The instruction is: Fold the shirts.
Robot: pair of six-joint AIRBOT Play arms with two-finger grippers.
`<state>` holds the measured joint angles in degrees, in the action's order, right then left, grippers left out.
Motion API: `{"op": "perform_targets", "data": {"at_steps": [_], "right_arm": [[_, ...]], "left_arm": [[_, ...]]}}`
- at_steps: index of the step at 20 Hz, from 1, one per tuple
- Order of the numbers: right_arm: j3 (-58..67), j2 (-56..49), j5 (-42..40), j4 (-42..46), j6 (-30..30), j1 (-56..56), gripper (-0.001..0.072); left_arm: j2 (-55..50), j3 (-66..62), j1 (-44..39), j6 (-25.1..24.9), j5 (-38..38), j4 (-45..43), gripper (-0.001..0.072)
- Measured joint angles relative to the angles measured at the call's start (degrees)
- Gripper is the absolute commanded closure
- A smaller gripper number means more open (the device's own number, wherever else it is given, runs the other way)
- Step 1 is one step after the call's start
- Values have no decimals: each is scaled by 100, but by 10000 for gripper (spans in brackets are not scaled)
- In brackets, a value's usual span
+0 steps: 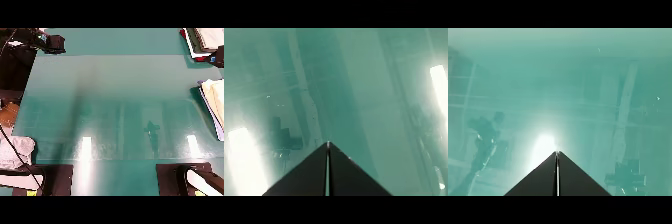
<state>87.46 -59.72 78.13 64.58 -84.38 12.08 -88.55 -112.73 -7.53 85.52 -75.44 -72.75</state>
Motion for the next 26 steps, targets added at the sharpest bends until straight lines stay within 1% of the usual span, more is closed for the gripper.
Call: {"op": "perform_targets", "data": {"at_steps": [16, 18, 20, 23, 26], "right_arm": [[0, 0, 7, -4, -2, -11, 697], [0, 0, 9, -2, 0, -11, 697], [0, 0, 7, -4, 0, -11, 697], [0, 0, 7, -4, 0, -13, 698], [0, 0, 2, -4, 87, -13, 698]], "left_arm": [[2, -4, 0, 7, -35, 70, 685], [42, -13, 0, 17, -321, 66, 686], [146, -9, 0, 59, -844, -81, 686], [568, 197, 0, 170, -1578, -695, 685], [1344, 870, 0, 345, -2065, -1449, 684]]}}
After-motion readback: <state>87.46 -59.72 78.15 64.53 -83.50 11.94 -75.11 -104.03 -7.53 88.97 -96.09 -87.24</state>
